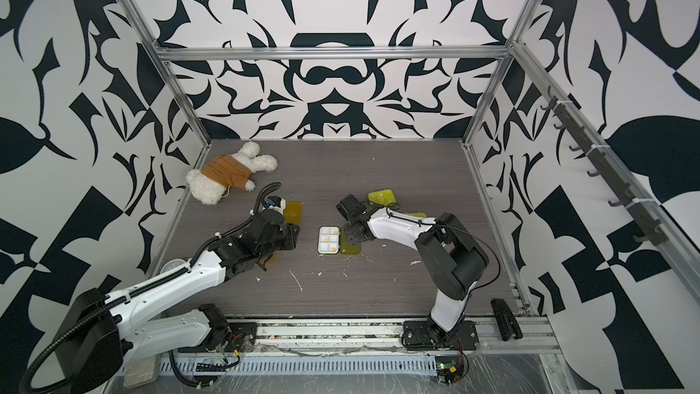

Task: Close pillboxes
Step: Move the pillbox to the center of the board, then close the lid on the pillbox.

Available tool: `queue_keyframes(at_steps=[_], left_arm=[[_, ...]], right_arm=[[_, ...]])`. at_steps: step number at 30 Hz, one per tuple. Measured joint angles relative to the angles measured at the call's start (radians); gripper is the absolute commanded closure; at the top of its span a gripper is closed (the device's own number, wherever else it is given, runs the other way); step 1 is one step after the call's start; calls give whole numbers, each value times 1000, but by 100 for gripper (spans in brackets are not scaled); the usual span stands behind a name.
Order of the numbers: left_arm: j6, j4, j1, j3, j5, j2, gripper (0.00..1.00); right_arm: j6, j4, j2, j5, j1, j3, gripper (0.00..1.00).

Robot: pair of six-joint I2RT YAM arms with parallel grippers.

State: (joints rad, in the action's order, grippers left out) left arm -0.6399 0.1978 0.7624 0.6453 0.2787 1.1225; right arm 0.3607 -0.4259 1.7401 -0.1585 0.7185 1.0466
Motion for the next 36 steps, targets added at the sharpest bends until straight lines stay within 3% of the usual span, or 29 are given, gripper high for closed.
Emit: queue_keyframes(at_steps=[5,14,18,25,36], left_arm=[[1,-8,0,-1,-15,40,66],[10,-31,-1,0,-74,171,100],[21,-33,-1,4,-97,237,100],[32,-45,-1,43,-135,326,100],[35,-68,-1,82,-177,395,100]], right_arm=[[-4,-16,-21,17,-9,2,73],[21,-15,-108,257,-130,-51,89],[33,-24,-116,273,-164,-85,91],[34,-10,-106,293,-172,-124,77],[33,44,-68,334,-182,-137,76]])
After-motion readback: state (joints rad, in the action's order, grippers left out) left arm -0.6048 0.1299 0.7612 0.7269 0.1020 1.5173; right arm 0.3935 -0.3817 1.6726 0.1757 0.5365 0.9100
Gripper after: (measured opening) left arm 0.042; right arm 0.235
